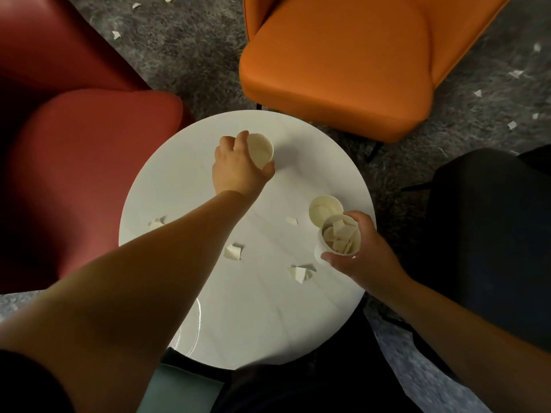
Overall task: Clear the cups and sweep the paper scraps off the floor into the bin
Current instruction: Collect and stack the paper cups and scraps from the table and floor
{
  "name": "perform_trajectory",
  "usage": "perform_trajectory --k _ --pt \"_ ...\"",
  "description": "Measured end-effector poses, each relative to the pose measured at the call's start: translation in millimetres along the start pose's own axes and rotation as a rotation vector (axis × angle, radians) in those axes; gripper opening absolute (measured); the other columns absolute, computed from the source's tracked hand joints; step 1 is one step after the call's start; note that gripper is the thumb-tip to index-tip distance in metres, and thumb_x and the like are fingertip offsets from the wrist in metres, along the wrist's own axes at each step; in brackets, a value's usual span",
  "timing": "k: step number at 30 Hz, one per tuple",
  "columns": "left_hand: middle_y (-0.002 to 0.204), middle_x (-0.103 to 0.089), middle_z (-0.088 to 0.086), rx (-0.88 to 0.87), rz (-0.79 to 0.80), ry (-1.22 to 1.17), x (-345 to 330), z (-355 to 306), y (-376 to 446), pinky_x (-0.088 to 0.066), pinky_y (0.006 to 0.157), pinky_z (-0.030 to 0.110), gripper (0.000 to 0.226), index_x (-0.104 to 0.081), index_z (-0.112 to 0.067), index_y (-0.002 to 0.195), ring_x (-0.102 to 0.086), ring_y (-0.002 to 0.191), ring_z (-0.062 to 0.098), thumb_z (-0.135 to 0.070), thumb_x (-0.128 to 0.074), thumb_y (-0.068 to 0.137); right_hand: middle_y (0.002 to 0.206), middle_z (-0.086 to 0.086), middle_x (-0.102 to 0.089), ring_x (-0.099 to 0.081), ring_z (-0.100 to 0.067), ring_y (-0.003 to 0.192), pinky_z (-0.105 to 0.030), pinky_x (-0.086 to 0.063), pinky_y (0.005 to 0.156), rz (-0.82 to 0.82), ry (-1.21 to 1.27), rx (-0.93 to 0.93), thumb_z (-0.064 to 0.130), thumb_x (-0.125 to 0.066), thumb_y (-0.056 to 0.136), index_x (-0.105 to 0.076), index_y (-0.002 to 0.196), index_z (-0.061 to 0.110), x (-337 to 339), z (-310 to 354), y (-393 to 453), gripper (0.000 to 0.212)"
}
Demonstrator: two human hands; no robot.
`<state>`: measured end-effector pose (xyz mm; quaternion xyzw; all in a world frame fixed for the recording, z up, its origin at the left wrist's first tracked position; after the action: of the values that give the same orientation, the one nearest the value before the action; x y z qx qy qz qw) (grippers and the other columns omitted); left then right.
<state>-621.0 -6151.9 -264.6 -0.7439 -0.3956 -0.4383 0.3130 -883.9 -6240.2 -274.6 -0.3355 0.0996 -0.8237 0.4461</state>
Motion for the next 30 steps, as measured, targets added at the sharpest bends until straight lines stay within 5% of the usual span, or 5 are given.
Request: perform_trajectory --k 9,21,24,30 --pt "0.143 -0.044 0.01 0.06 0.235 -0.078 -41 16 8 -0.045 0.1 0.04 0.08 -0.034 -0.019 0.148 -0.05 0.124 0.032 -0.037 -0.076 0.083 0.105 0.016 -0.056 -0.056 0.001 0.094 -0.008 -0.044 0.07 -0.009 0.057 -0.019 0.022 -0.084 0.066 -0.045 0.118 0.029 19 -11 4 0.066" --pt "0.137 -0.051 0.004 -0.113 0.086 -0.387 -7 -45 -71 -0.043 0.094 0.027 0.078 -0.04 -0.021 0.146 -0.05 0.117 0.016 -0.061 -0.059 0.082 0.102 0.021 -0.057 -0.058 -0.003 0.092 -0.013 -0.044 0.07 -0.007 0.025 0.008 0.025 -0.087 0.063 -0.042 0.113 0.036 31 -16 3 0.068" --pt "0.135 -0.051 0.003 -0.146 0.17 -0.374 -30 -52 -92 -0.046 0.095 0.029 0.079 -0.04 -0.021 0.145 -0.051 0.115 0.015 -0.06 -0.061 0.08 0.103 0.02 -0.056 -0.056 0.0 0.091 -0.004 -0.041 0.066 -0.006 0.016 0.019 0.024 -0.087 0.065 -0.044 0.119 0.029 36 -16 0 0.07" --pt "0.139 -0.048 0.004 -0.143 0.317 -0.219 -77 -57 -101 -0.045 0.101 0.035 0.085 -0.037 -0.018 0.147 -0.049 0.123 0.022 -0.045 -0.078 0.077 0.111 0.016 -0.057 -0.057 -0.003 0.098 -0.014 -0.043 0.073 -0.036 0.01 0.005 0.031 -0.086 0.064 -0.042 0.123 0.032 47 -26 -5 0.074"
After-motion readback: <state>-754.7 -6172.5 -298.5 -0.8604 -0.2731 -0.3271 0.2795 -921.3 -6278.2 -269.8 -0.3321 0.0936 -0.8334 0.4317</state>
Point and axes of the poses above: each hand's wrist, its own y-axis towards the middle knuckle, its own x-axis out of the back of the hand, z = x × y, the point moved 9 cm from there along y, towards the middle knuckle
